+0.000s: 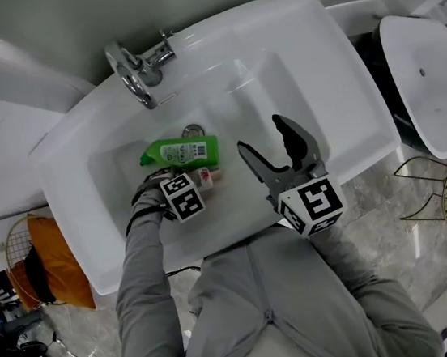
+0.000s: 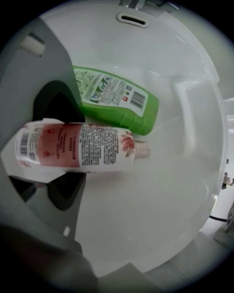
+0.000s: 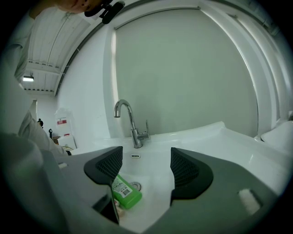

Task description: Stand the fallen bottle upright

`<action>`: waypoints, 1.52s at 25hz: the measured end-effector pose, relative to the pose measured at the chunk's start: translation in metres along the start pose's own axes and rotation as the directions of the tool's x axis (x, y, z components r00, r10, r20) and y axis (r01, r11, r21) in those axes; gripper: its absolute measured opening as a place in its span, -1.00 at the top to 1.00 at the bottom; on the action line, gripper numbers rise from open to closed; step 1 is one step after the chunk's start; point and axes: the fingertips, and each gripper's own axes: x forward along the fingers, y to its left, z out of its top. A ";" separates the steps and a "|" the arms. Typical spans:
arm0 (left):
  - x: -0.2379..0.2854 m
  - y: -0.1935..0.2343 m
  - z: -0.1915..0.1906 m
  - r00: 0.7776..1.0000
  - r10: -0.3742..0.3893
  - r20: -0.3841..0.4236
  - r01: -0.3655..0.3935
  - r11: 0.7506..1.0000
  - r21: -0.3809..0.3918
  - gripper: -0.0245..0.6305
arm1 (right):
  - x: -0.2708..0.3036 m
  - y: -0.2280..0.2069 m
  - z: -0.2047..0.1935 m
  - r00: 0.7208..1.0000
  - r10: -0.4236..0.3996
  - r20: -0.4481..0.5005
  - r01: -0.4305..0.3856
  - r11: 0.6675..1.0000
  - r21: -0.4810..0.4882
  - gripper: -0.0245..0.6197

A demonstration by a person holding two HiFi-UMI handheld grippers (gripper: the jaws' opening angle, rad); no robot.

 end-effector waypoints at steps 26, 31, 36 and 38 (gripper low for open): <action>0.017 -0.001 0.001 0.992 -0.074 -0.098 0.078 0.996 0.033 -0.29 | 0.006 0.000 0.001 0.998 -0.061 0.003 0.061 0.998 0.026 -0.10; 0.014 -0.001 0.002 0.995 -0.063 -0.075 0.067 0.997 0.039 -0.28 | 0.002 0.000 0.002 0.997 -0.079 -0.005 0.080 0.997 0.023 -0.10; 0.013 -0.005 0.002 0.996 -0.060 -0.063 0.064 0.996 0.055 -0.28 | -0.001 0.007 0.002 0.996 -0.085 -0.012 0.085 0.996 0.005 -0.10; 0.012 -0.005 0.001 0.997 -0.054 -0.051 0.056 0.998 0.040 -0.28 | -0.001 0.011 0.002 0.997 -0.083 -0.011 0.083 0.997 0.002 -0.10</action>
